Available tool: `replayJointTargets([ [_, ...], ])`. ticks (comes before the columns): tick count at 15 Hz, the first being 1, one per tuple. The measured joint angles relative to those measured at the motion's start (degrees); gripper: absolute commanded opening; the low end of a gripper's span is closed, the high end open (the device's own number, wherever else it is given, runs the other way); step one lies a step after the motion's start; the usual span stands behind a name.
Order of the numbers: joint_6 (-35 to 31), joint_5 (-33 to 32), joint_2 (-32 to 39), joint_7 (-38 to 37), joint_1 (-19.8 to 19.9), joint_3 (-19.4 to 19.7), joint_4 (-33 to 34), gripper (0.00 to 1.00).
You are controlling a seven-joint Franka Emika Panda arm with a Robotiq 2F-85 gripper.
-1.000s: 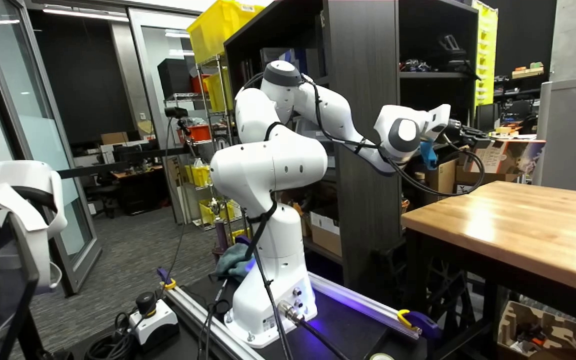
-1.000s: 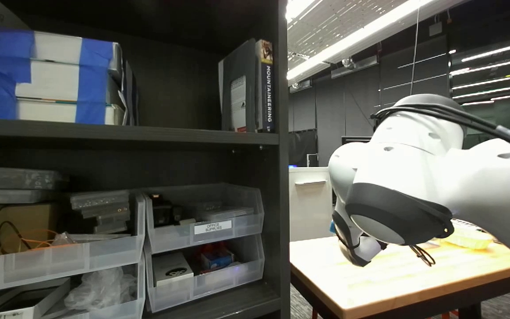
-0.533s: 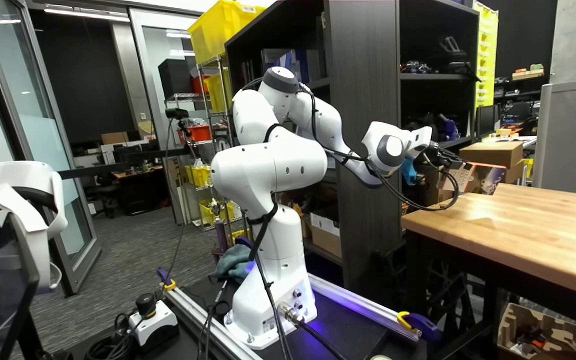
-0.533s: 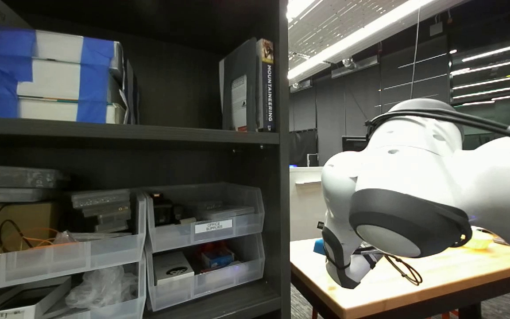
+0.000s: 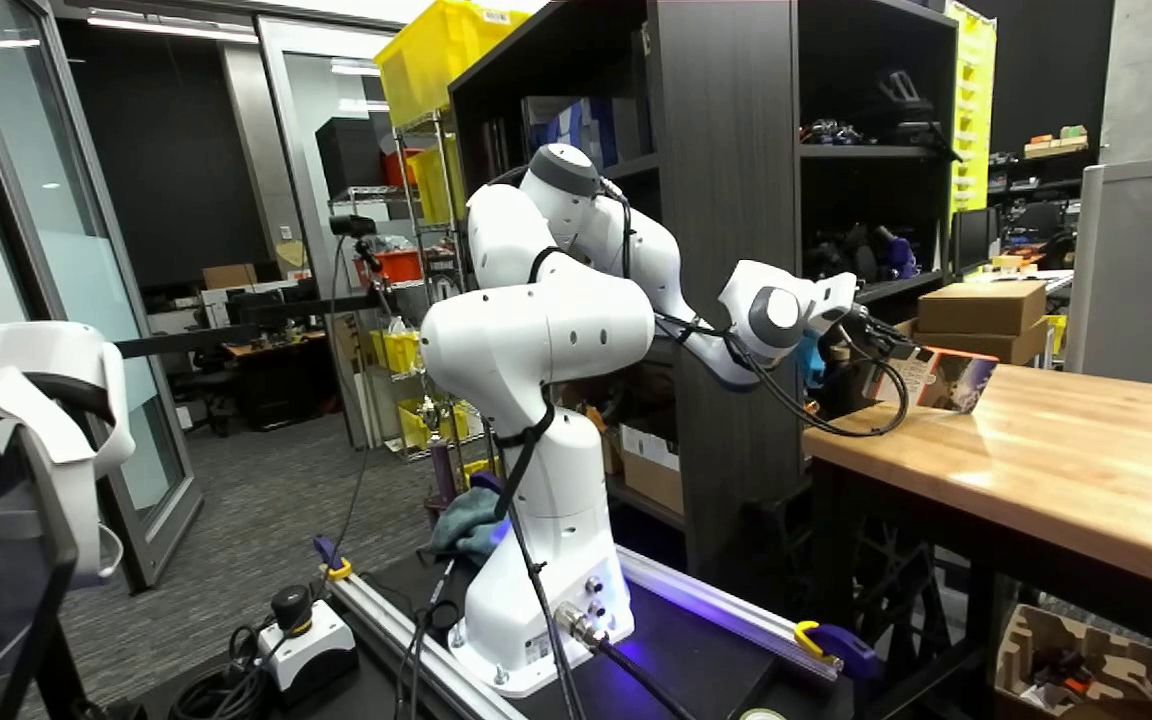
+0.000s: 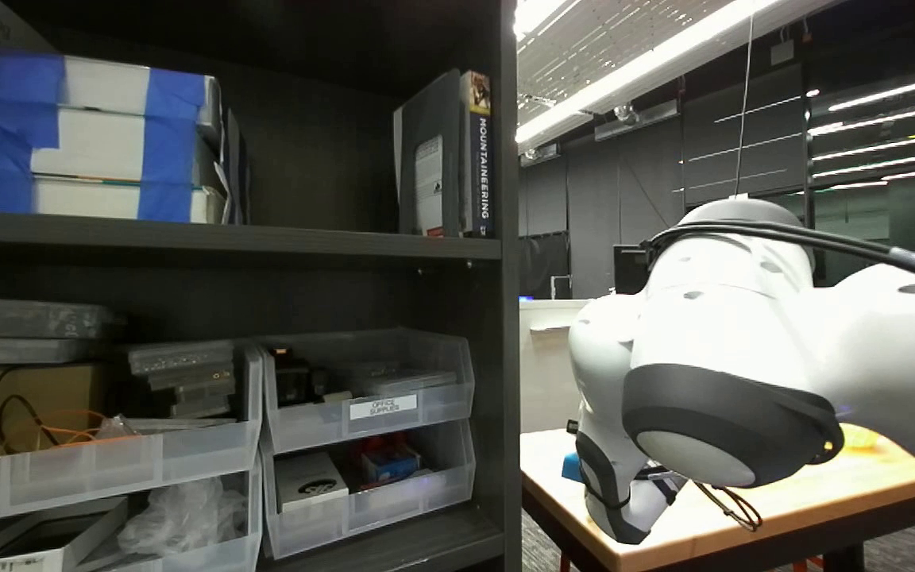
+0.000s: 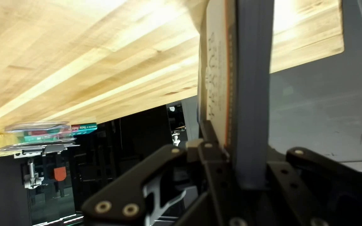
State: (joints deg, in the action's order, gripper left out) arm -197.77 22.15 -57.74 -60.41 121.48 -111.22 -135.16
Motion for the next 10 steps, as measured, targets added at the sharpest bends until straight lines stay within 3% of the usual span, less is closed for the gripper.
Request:
replayJointTargets([
  [10,-0.1,6.6,-10.9,-3.4,3.7,-3.7,3.0,0.04],
])
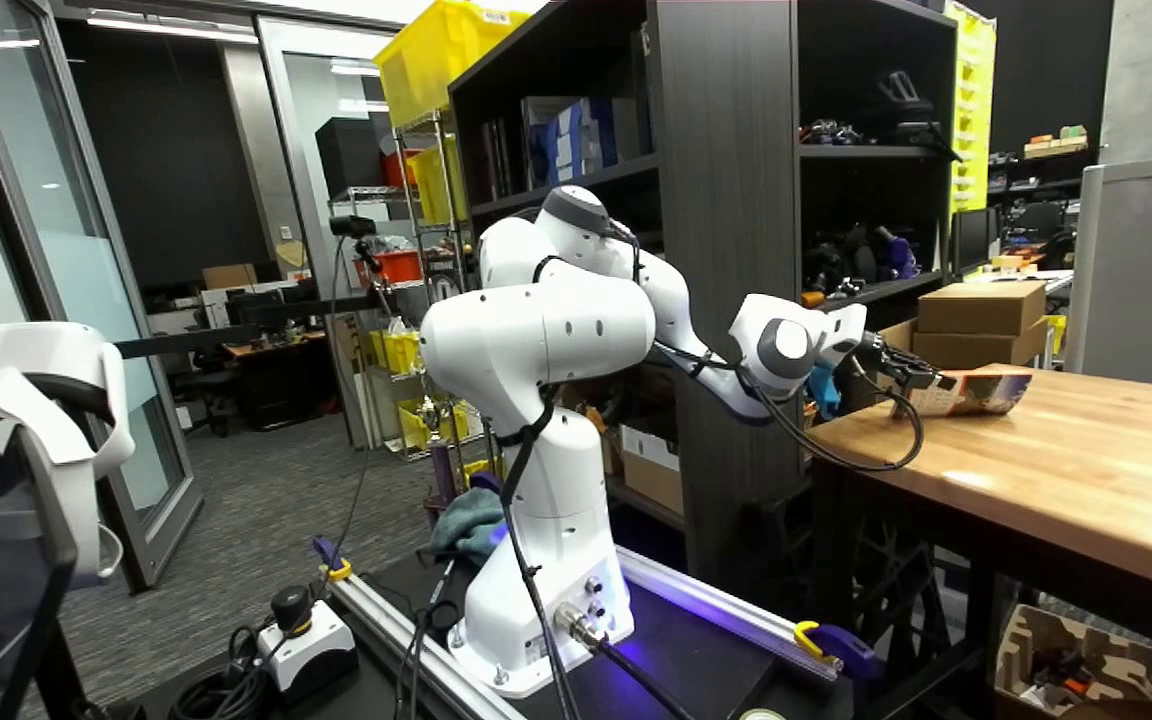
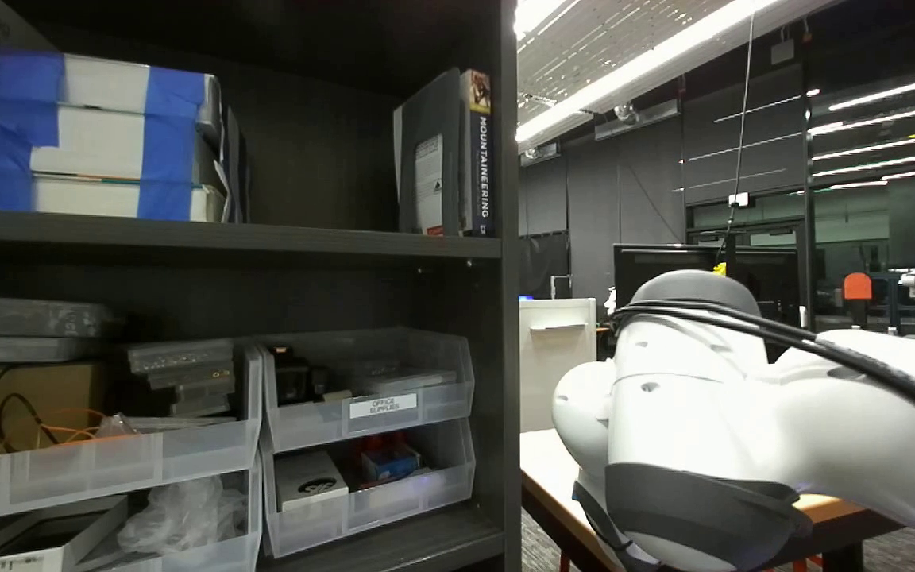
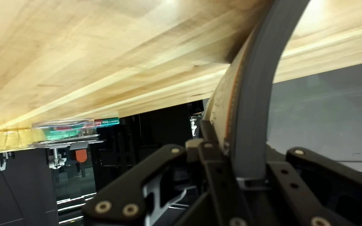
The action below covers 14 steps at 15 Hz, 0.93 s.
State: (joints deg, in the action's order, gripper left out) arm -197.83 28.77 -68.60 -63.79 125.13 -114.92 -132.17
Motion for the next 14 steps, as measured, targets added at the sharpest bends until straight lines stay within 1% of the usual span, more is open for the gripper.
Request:
replayJointTargets([
  [1,0.0,0.8,-1.2,-0.7,0.2,-0.3,0.4,0.43],
  [2,0.0,1.4,-2.5,-1.5,0.5,-0.7,0.9,0.18],
  [3,0.0,2.0,-3.7,-2.4,0.9,-1.2,1.4,0.22],
  [5,0.0,2.3,-5.5,-3.8,1.4,-2.1,2.0,0.34],
  [6,0.0,2.3,-6.0,-4.1,1.6,-2.5,2.2,0.42],
  [14,0.0,2.3,-6.4,-4.1,1.8,-2.7,2.6,0.43],
])
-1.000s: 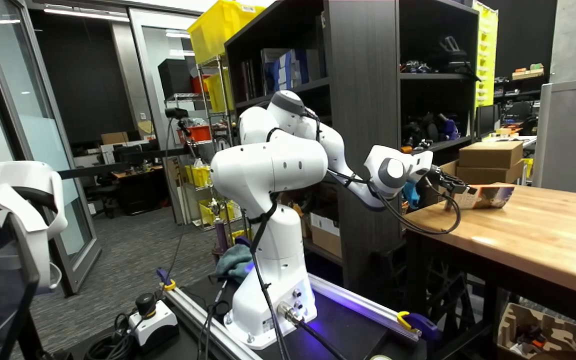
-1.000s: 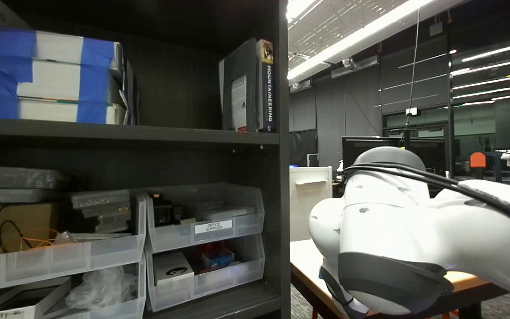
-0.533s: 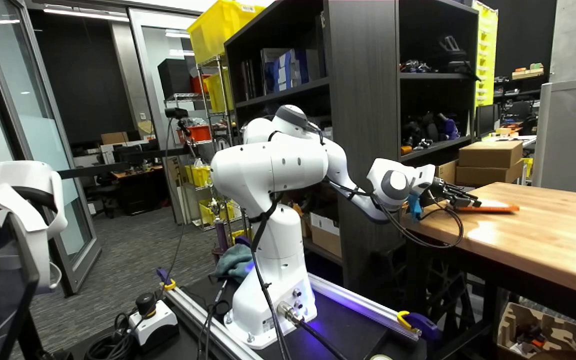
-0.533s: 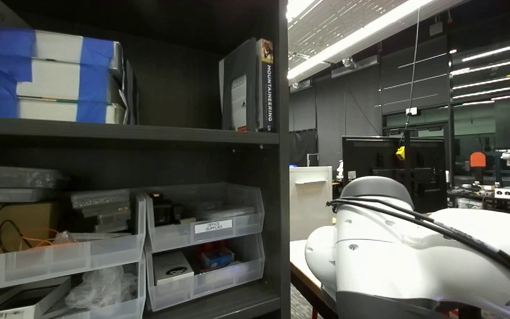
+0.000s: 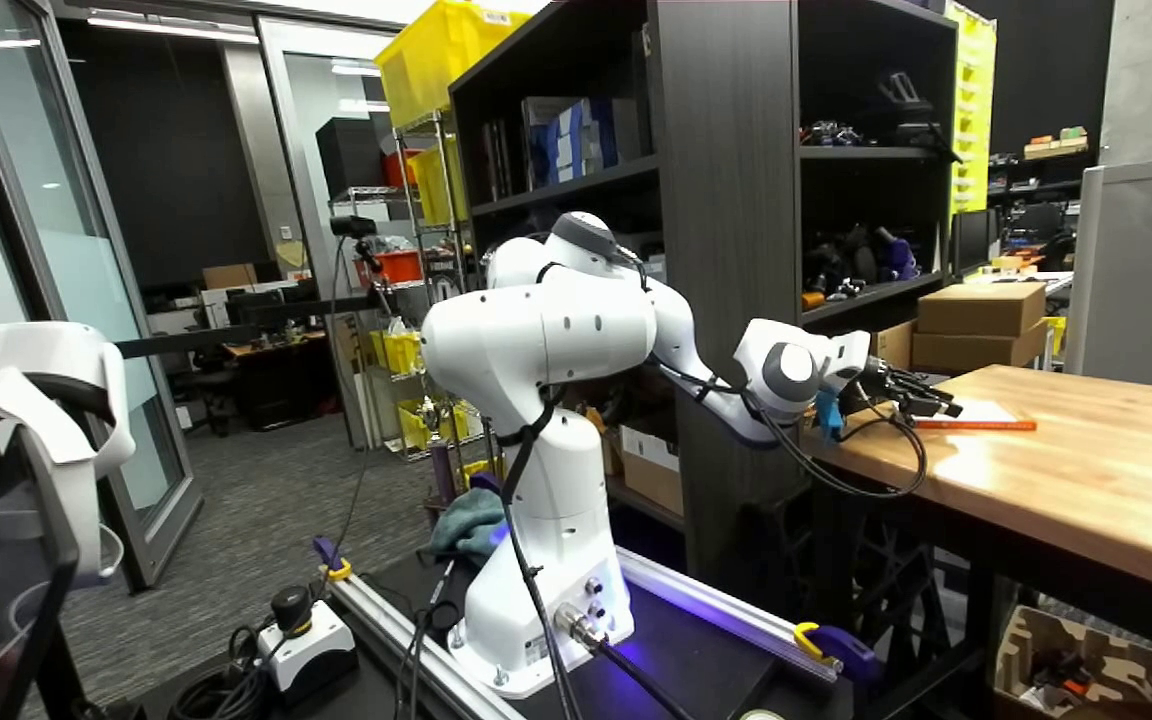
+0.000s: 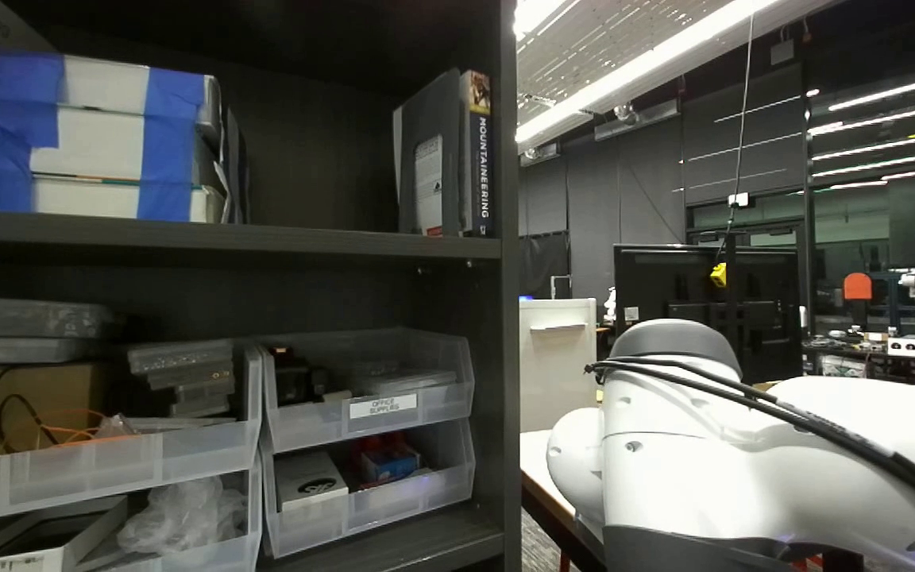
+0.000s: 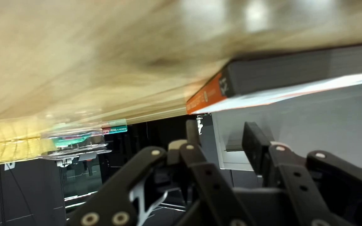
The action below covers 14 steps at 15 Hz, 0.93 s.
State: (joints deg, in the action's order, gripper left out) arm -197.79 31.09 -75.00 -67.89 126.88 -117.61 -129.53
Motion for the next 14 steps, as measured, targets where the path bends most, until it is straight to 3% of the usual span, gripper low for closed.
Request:
replayJointTargets([
  [2,0.0,0.0,0.0,0.0,0.0,0.0,0.0,0.43],
  [3,0.0,0.0,0.0,0.0,0.0,0.0,0.0,0.68],
  [5,0.0,0.0,0.0,0.0,0.0,0.0,0.0,0.73],
  [8,0.0,0.0,0.0,0.0,-0.2,0.2,0.5,0.9],
  [9,0.0,0.0,0.0,0.0,-1.3,1.3,0.5,0.98],
  [14,6.3,0.1,1.5,0.2,-13.8,14.4,-0.1,1.0],
])
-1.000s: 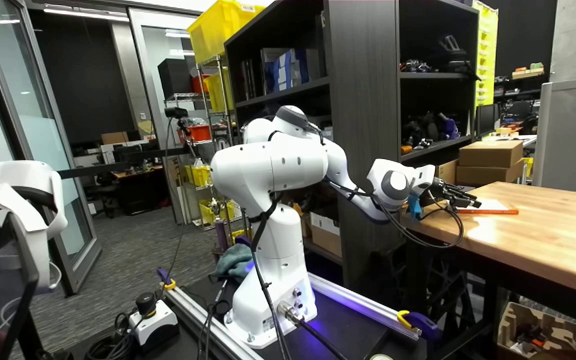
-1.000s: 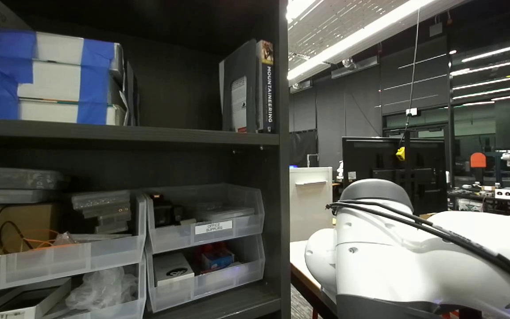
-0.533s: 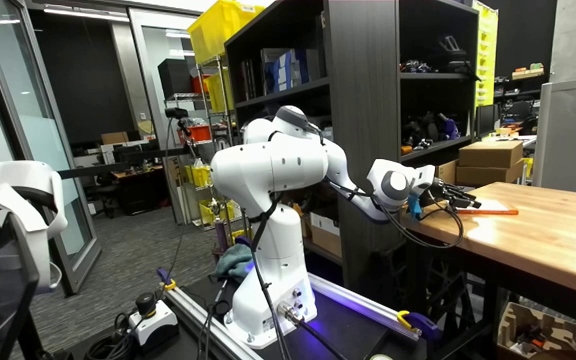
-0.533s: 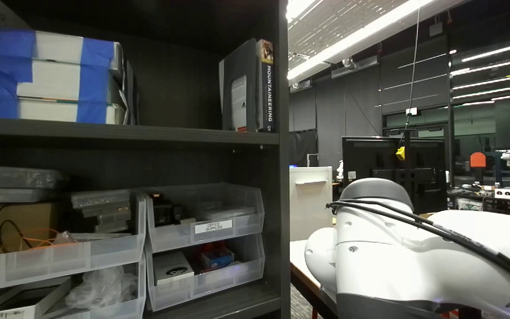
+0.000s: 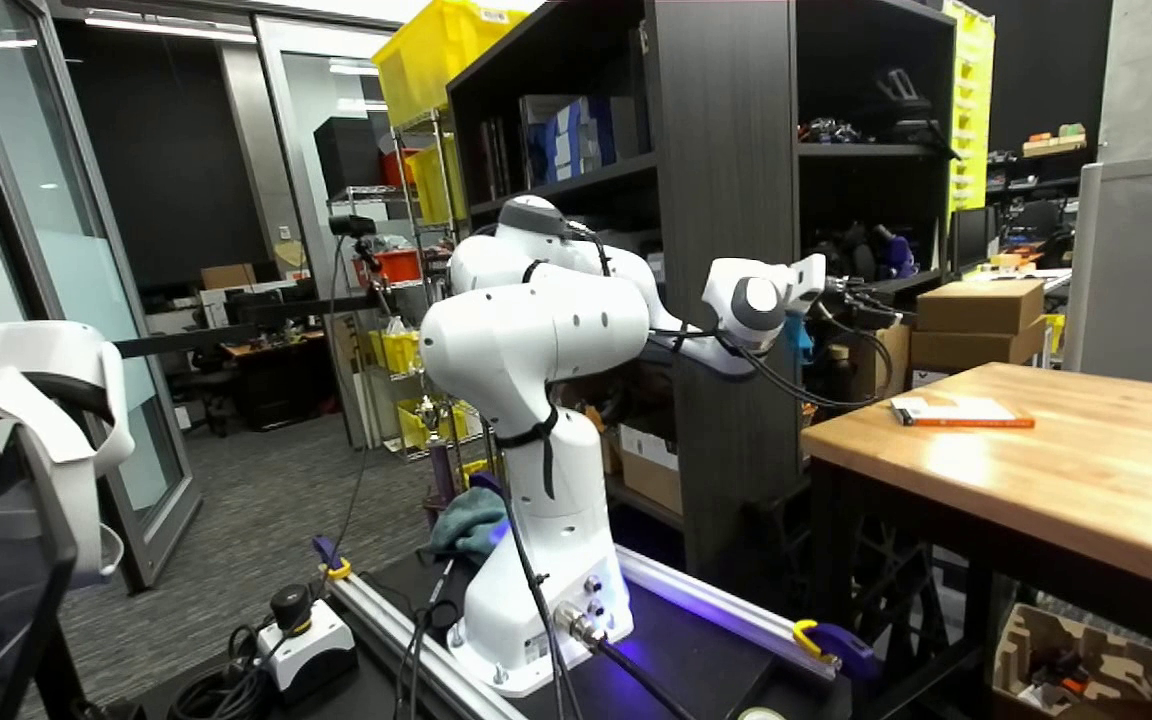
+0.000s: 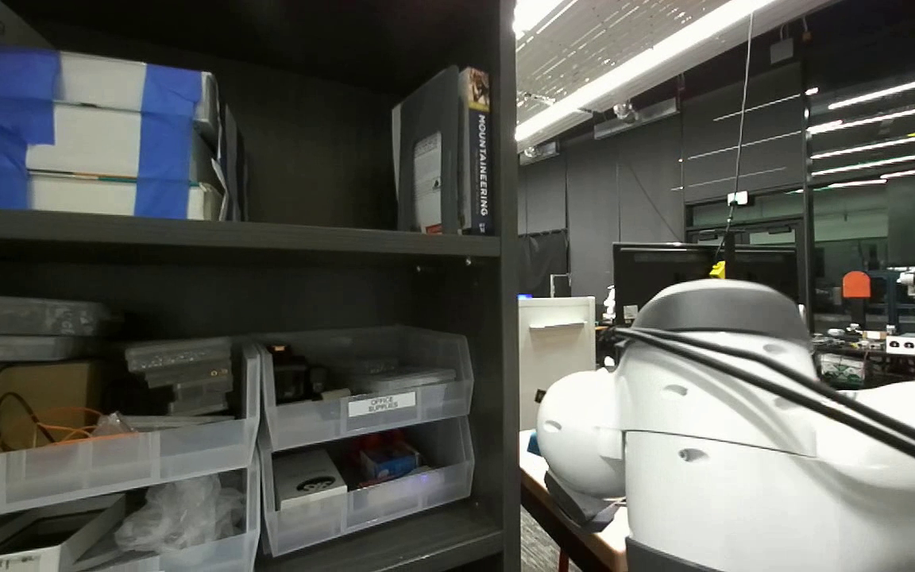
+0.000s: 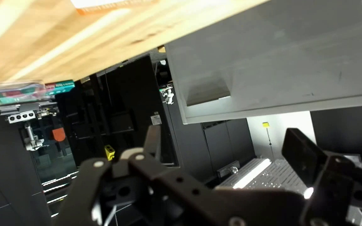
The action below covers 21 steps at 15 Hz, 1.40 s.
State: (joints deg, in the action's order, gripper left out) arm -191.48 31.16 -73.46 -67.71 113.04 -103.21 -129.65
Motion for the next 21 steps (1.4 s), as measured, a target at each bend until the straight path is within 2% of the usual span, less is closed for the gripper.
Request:
replayJointTargets([
  [1,1.4,0.0,0.4,0.1,-1.5,1.5,0.1,1.0],
  [3,1.5,-0.1,0.6,0.0,-2.0,0.9,0.0,1.0],
  [7,0.5,-0.1,0.0,-0.1,0.4,-0.4,0.1,1.0],
  [11,0.6,-0.1,0.0,-0.1,0.2,-0.4,0.2,1.0],
  [17,0.5,0.1,0.1,-1.5,-2.8,2.3,-1.4,1.0],
  [21,0.5,0.1,0.1,-1.6,-3.1,2.5,-1.8,1.0],
])
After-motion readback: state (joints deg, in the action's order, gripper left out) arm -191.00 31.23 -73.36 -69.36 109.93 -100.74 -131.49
